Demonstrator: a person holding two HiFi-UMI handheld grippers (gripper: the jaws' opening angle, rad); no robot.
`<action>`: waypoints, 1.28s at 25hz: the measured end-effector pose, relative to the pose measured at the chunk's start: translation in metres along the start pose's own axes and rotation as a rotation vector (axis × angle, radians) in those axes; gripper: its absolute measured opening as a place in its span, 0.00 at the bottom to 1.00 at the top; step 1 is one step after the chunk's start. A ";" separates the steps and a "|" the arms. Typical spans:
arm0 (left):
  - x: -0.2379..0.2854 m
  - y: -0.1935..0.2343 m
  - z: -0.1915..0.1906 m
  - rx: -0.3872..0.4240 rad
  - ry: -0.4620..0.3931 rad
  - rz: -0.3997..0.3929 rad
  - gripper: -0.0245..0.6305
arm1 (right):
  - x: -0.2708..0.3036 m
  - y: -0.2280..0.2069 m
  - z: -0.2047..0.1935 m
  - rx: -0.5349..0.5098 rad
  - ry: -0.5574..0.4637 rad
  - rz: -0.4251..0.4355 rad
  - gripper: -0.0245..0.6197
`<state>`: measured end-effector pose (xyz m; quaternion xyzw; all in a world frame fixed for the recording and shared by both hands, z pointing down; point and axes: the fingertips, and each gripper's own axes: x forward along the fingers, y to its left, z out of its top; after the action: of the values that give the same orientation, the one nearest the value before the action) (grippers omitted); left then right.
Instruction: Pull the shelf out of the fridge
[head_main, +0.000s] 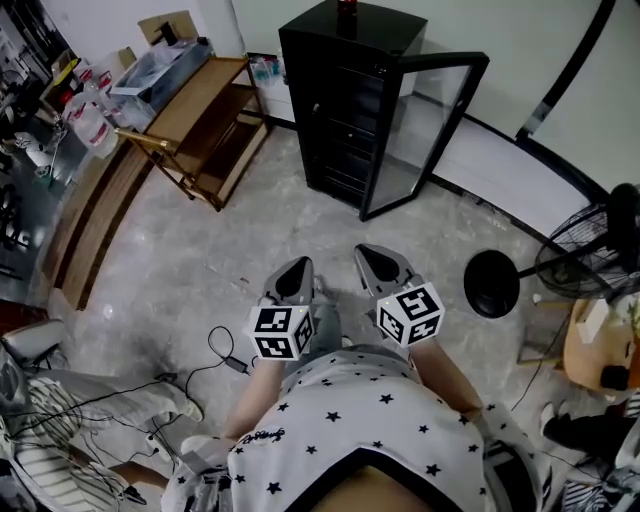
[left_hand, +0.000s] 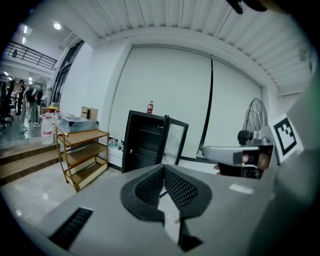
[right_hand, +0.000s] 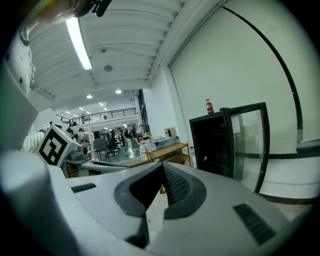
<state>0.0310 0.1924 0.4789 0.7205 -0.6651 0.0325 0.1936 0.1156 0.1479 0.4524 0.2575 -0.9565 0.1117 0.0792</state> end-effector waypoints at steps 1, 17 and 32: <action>0.006 0.001 0.001 0.001 0.004 -0.003 0.06 | 0.003 -0.004 -0.001 0.002 0.003 -0.003 0.03; 0.156 0.057 0.056 0.020 0.034 -0.085 0.06 | 0.110 -0.104 0.048 0.010 -0.002 -0.073 0.03; 0.286 0.117 0.118 0.004 0.048 -0.170 0.06 | 0.217 -0.180 0.096 0.017 -0.015 -0.143 0.03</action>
<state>-0.0750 -0.1212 0.4843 0.7738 -0.5965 0.0346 0.2101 0.0133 -0.1313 0.4367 0.3265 -0.9353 0.1122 0.0777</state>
